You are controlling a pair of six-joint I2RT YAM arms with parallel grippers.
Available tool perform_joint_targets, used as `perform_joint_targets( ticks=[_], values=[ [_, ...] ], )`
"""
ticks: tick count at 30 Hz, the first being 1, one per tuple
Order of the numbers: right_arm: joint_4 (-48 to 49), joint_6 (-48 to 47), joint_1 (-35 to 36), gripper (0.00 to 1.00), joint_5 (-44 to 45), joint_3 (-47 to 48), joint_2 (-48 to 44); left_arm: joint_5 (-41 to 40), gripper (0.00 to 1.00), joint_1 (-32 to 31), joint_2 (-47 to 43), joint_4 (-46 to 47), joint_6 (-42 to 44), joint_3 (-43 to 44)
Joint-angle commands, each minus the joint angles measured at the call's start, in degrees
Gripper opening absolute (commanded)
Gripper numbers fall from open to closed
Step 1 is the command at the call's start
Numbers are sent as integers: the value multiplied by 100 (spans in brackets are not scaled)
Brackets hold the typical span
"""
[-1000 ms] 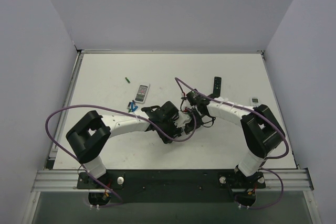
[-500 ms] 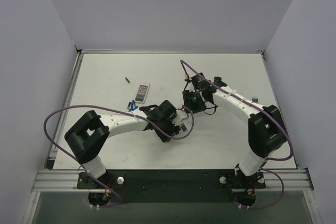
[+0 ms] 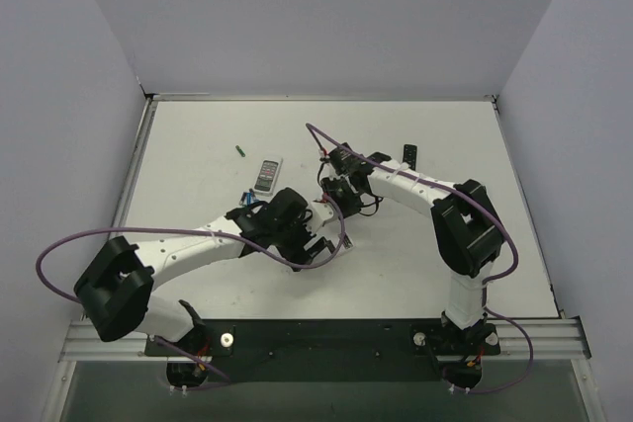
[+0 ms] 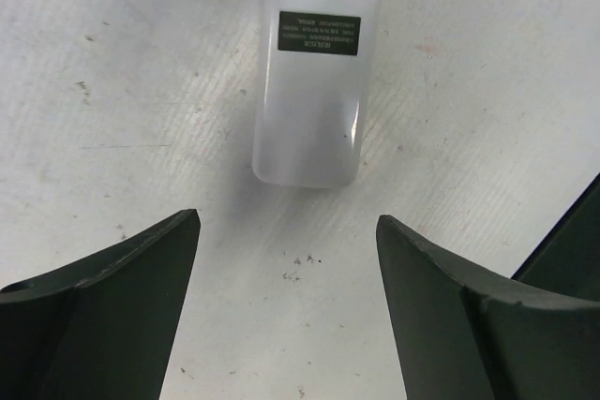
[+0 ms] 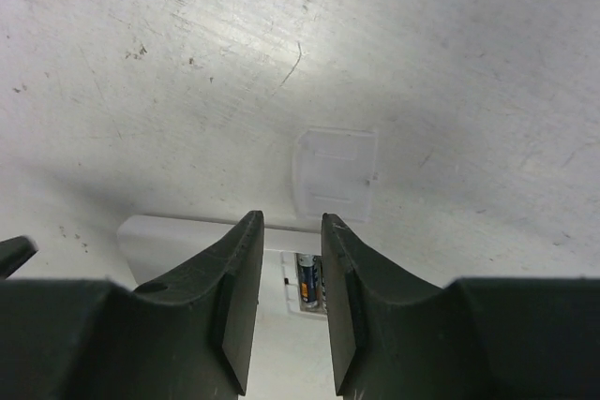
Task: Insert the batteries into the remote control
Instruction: Pick up the battery cover at the center of the board.
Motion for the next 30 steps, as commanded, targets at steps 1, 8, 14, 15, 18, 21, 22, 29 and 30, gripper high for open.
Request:
perform_joint_targets(
  ticks=[1, 8, 14, 15, 18, 21, 22, 29, 30],
  values=[
    [-151, 280, 209, 26, 373, 293, 216, 150, 87, 235, -881, 544, -53, -235],
    [-221, 518, 341, 21, 786, 547, 655, -280, 87, 508, -2085, 904, -484, -657],
    [-318, 624, 403, 14, 1077, 645, 919, -710, 87, 570, -3035, 1326, -1134, -1132],
    [-336, 641, 412, 13, 1094, 654, 936, -843, 87, 579, -3210, 1388, -1239, -1246],
    [-353, 632, 403, 0, 1033, 654, 858, -984, 87, 587, -3500, 1554, -1371, -1396],
    [-345, 580, 386, 0, 779, 654, 542, -1002, 87, 605, -3703, 1800, -1433, -1493],
    [-345, 571, 368, 0, 665, 645, 315, -985, 87, 605, -3756, 1906, -1442, -1580],
    [33, 728, -88, 0, -1162, 461, -934, -695, 91, 614, -4248, 3136, -1003, -2063],
    [129, 773, -159, 0, -1382, 452, -1066, -634, 91, 605, -4371, 3450, -733, -2143]
  ],
)
